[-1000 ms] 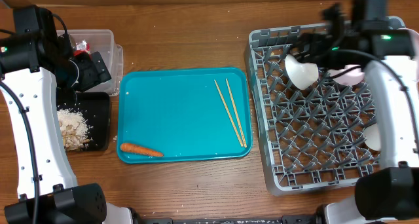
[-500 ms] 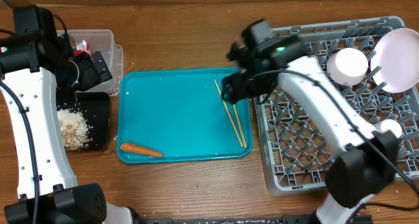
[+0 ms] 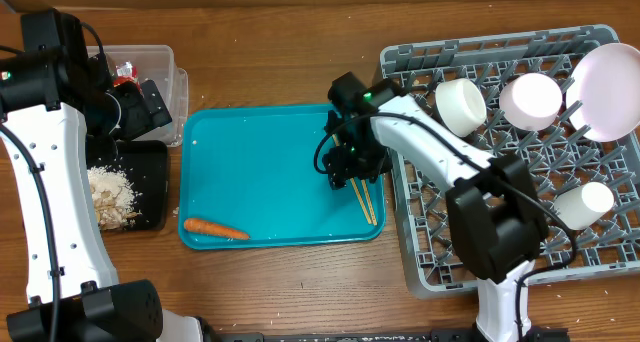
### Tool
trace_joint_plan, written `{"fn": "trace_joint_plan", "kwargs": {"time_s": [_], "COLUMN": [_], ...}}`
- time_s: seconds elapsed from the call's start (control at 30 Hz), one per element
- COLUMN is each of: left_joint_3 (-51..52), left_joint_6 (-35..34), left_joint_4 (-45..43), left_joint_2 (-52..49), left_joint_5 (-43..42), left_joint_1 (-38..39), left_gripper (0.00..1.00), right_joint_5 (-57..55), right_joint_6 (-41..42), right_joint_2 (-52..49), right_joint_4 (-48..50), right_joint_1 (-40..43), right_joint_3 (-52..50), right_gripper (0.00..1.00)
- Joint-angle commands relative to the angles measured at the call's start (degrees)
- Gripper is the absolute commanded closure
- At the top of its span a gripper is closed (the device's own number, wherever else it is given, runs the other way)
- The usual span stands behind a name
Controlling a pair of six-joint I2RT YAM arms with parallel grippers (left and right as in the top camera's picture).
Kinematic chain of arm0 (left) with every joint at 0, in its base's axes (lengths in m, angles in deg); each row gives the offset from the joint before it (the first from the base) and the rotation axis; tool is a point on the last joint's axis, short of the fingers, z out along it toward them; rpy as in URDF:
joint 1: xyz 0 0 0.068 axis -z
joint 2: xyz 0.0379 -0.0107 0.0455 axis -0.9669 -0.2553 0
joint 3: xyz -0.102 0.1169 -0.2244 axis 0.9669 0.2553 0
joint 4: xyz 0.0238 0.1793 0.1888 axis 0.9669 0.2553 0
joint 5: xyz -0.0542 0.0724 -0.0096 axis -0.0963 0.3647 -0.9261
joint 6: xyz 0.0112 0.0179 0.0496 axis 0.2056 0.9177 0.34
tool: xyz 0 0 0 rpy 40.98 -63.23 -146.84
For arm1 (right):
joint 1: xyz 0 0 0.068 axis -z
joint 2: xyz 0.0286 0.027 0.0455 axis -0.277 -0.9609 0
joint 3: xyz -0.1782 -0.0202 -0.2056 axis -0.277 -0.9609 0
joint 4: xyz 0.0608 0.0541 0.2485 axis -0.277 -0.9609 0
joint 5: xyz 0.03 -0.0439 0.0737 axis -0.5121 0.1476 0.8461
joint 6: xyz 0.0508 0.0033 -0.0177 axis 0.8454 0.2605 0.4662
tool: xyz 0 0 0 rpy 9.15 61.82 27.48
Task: Sort waste into correct bins and load items into the dishwasher
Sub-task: 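Grasp one chopstick on the teal tray with the right gripper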
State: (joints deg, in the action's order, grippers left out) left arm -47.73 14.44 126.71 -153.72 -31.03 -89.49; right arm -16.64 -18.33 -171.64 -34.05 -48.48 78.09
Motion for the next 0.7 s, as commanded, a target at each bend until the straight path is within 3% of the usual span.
{"fn": "trace_joint_plan", "kwargs": {"time_s": [0.0,0.5,0.57,0.67], "left_joint_3": [-0.39,1.42,1.81,2.25], "left_joint_6": [-0.96,-0.98,-0.98,-0.98], "left_joint_4": [0.13,-0.02,-0.20,-0.42], "left_joint_2": [-0.09,-0.11,-0.11,-0.11], "left_joint_5": [-0.44,-0.59,-0.59,-0.61], "left_joint_1": [0.07,0.07,0.07,0.07], "left_gripper": [0.02,0.02,0.02,0.02], "right_joint_5": [-4.39,-7.39,-7.37,-7.15], "right_joint_6": [2.56,4.68,5.49,7.32], "right_joint_2": [-1.09,-2.78,-2.78,-2.78], "right_joint_4": [1.14,8.70,8.76,8.48], "right_joint_1": [-1.49,-3.21,-3.21,-3.28], "right_joint_3": [-0.44,-7.76,-8.76,-9.20], "right_gripper": [0.26,0.31,0.38,0.68]}}
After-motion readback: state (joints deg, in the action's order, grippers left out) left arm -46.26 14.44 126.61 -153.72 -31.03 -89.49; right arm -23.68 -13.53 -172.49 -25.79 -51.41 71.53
